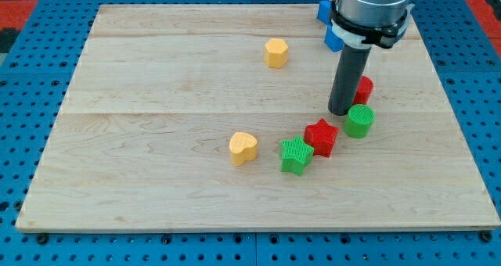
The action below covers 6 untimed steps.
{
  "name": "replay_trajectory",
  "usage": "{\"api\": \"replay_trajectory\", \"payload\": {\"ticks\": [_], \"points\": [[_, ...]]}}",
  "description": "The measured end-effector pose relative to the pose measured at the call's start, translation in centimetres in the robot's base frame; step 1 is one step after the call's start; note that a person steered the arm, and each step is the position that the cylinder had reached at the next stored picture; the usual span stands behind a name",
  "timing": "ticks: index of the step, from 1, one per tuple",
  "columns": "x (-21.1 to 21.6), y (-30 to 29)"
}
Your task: Push the red star left below the green circle
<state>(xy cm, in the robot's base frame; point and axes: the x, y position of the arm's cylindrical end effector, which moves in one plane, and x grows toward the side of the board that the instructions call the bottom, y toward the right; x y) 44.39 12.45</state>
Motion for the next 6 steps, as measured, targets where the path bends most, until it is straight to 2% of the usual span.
{"api": "replay_trajectory", "payload": {"ticks": [2,3,4,5,6], "points": [[-0.2,-9.1],[3.9,-9.2],[8.6,-4.9],[8.7,-4.1],[6.3,-7.1]]}}
